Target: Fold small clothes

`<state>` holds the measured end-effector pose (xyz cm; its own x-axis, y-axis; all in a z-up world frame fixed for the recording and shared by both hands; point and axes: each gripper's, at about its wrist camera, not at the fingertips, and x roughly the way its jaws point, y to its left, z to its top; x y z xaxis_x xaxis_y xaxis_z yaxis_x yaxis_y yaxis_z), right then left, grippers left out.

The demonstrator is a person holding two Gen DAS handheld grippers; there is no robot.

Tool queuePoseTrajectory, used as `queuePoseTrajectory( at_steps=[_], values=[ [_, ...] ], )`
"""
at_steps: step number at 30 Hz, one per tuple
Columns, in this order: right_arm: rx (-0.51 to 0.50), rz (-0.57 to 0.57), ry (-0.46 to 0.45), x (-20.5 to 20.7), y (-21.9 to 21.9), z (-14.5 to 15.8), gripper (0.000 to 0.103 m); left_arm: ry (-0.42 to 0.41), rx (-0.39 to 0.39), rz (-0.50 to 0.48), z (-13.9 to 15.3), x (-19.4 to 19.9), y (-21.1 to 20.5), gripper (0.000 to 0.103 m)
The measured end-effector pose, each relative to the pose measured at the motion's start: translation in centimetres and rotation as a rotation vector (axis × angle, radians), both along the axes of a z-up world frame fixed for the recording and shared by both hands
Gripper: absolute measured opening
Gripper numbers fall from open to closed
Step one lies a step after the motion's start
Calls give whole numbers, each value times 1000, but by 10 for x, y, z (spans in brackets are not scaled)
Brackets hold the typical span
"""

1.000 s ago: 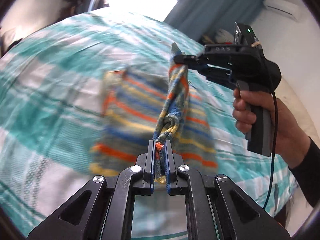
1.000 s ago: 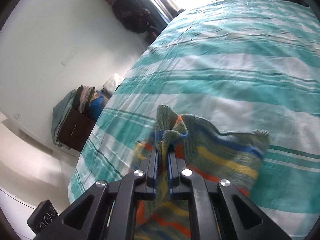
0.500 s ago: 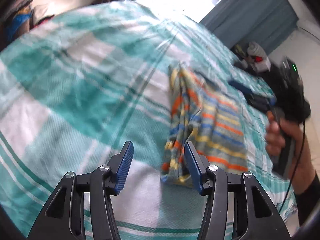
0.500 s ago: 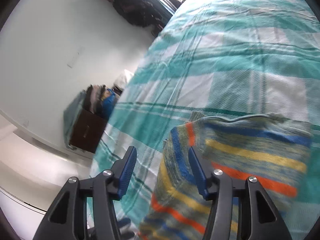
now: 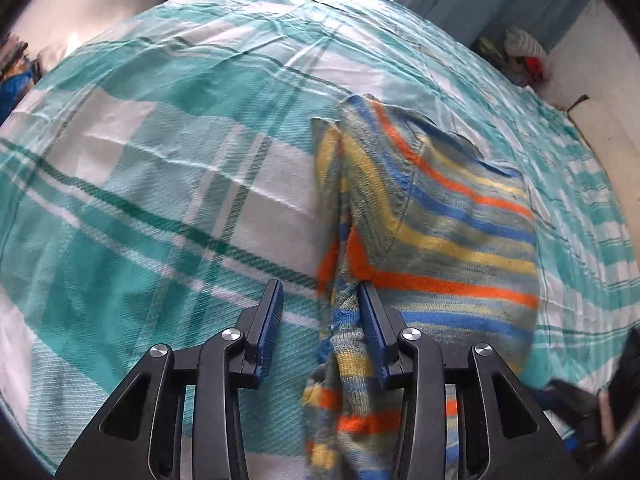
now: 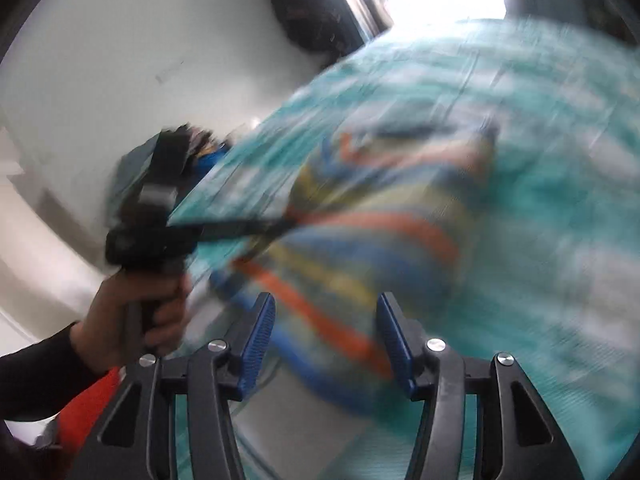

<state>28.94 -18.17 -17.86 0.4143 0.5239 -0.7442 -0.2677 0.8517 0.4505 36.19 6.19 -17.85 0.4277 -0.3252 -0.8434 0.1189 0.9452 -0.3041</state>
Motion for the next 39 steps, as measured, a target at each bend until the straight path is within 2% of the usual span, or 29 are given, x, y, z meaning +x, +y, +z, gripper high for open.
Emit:
queuePoseTrajectory(
  at_steps=[1, 2, 5, 8, 11, 13, 14, 16, 18, 19, 22, 24, 26, 28, 29, 30, 31, 32, 34, 36, 37, 39],
  values=[
    [-37, 5, 9, -4, 4, -9, 54, -1, 19, 7, 7, -3, 6, 49],
    [-52, 8, -18, -9, 4, -7, 54, -3, 23, 13, 12, -5, 9, 53],
    [-35, -5, -28, -6, -6, 16, 54, -49, 7, 27, 37, -11, 22, 55],
    [-30, -45, -109, 9, -21, 53, 54, -63, -13, -37, 50, -17, 19, 59],
    [-73, -38, -158, 31, -19, 73, 54, -58, 66, -122, 41, -35, 5, 59],
    [-108, -27, -158, 39, -12, 70, 54, -44, 168, -154, 23, -49, 2, 59],
    [-118, -31, -145, 42, -8, 63, 54, -27, 189, -157, 14, -55, 6, 60],
    [-143, -30, -76, 50, -4, 36, 54, -6, 159, -143, 7, -64, 20, 60],
    [-214, -4, 12, 48, 3, 9, 54, 8, 188, -126, 13, -66, 28, 56],
    [-241, 7, 1, 46, 5, 9, 54, 7, 175, -122, 21, -66, 32, 56],
    [-206, -6, -61, 47, -4, 35, 54, -69, 95, -117, 50, -51, 28, 64],
    [-188, -36, -109, 61, -11, 53, 54, -121, 72, -123, 66, -33, 14, 69],
    [-198, -56, -127, 84, -12, 61, 54, -139, 61, -144, 69, -12, -7, 73],
    [-195, -60, -94, 110, -11, 52, 54, -99, 100, -156, 53, 16, -30, 74],
    [-198, -66, -44, 123, -12, 39, 54, -63, 127, -159, 40, 28, -36, 74],
    [-194, -69, 19, 133, -12, 26, 54, -11, 162, -156, 25, 39, -41, 66],
    [-193, -69, 80, 140, -11, 12, 54, 45, 174, -153, 12, 41, -42, 64],
    [-212, -69, 85, 140, -8, 5, 54, 59, 148, -150, 10, 37, -39, 62],
    [-246, -65, 13, 127, -1, 20, 54, 11, 115, -135, 25, 19, -26, 62],
    [-187, -77, -52, 103, 0, 45, 54, -39, 121, -140, 41, -4, -15, 73],
    [-177, -84, -87, 86, 2, 56, 54, -66, 117, -150, 48, -20, -9, 75],
    [-214, -98, -102, 52, 9, 65, 55, -95, 130, -159, 50, -42, 1, 84]
  ],
)
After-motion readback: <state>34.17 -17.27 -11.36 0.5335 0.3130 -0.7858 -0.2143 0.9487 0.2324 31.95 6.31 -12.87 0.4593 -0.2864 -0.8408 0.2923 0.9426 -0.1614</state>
